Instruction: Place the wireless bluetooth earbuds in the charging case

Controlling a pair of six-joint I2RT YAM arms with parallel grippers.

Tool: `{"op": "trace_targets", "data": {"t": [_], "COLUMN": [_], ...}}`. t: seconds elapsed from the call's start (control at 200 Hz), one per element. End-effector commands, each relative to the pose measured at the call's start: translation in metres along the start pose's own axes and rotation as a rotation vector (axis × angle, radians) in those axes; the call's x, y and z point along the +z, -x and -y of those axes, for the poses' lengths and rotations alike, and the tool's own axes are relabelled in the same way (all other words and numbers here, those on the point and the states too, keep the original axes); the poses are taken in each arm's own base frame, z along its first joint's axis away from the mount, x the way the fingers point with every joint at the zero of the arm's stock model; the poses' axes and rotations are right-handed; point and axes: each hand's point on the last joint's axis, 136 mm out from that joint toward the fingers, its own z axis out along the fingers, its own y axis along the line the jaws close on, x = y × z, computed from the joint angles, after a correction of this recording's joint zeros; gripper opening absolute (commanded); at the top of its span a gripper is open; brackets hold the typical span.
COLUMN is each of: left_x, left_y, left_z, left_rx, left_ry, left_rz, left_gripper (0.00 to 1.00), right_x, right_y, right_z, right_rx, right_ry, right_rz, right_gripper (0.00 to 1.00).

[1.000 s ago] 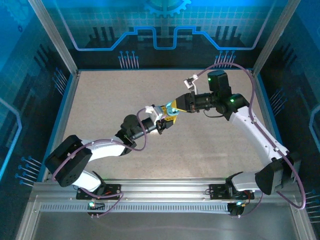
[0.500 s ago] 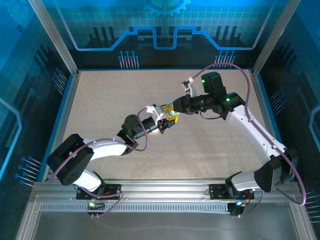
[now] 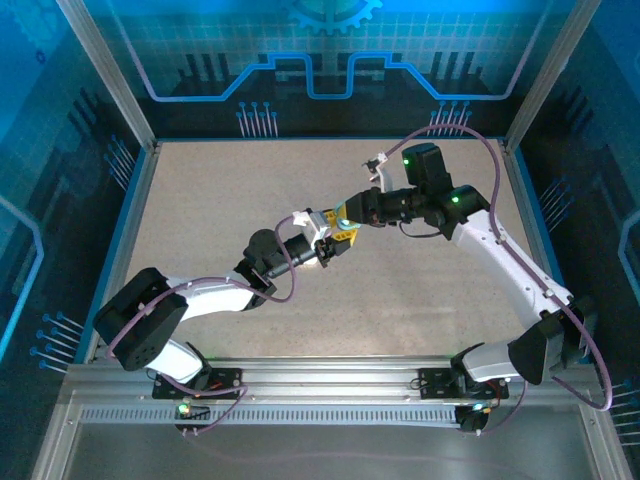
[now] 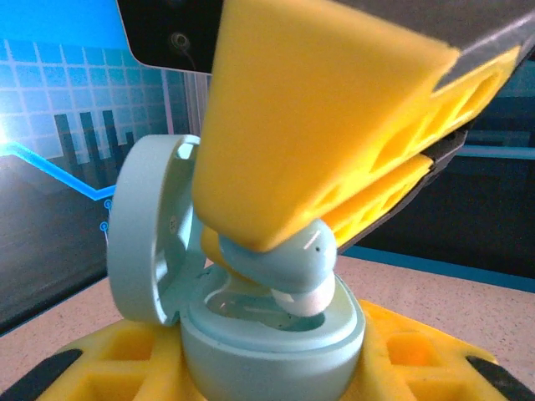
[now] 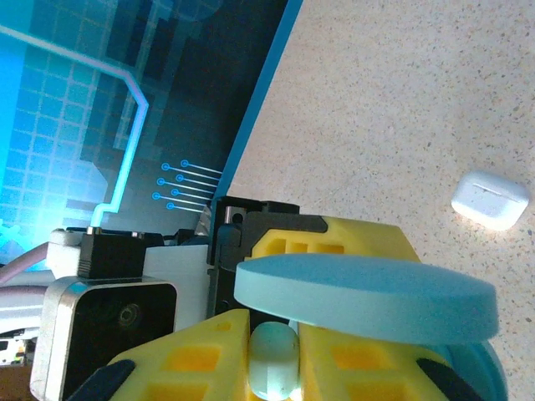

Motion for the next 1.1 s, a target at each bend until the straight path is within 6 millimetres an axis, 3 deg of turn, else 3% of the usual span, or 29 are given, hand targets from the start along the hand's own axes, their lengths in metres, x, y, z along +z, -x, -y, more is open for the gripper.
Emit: {"op": "trace_targets", "data": {"t": [0.0, 0.53, 0.815, 1.096], "left_x": [0.002, 0.001, 0.000, -0.002], "left_y": [0.029, 0.037, 0.040, 0.037], "left_z": [0.007, 0.005, 0.006, 0.006], "left_rx": [0.034, 0.030, 0.033, 0.026], "left_ry": [-0.021, -0.007, -0.006, -0.006], "left_rz": [0.086, 0.116, 0.122, 0.115], "left_gripper": [0.31, 0.31, 0.31, 0.31], "right_x": [-0.002, 0.009, 0.006, 0.000], "right_y": [0.006, -0.016, -0.012, -0.001], "right_z": [-0.005, 0.012, 0.021, 0.016], "right_rx": [-0.023, -0.013, -0.009, -0.017], "right_ry": [-0.007, -0.075, -0.144, -0.165], "right_rz": [0.037, -0.055, -0.035, 0.005], "right_gripper": [0.22, 0.25, 0.25, 0.30]}}
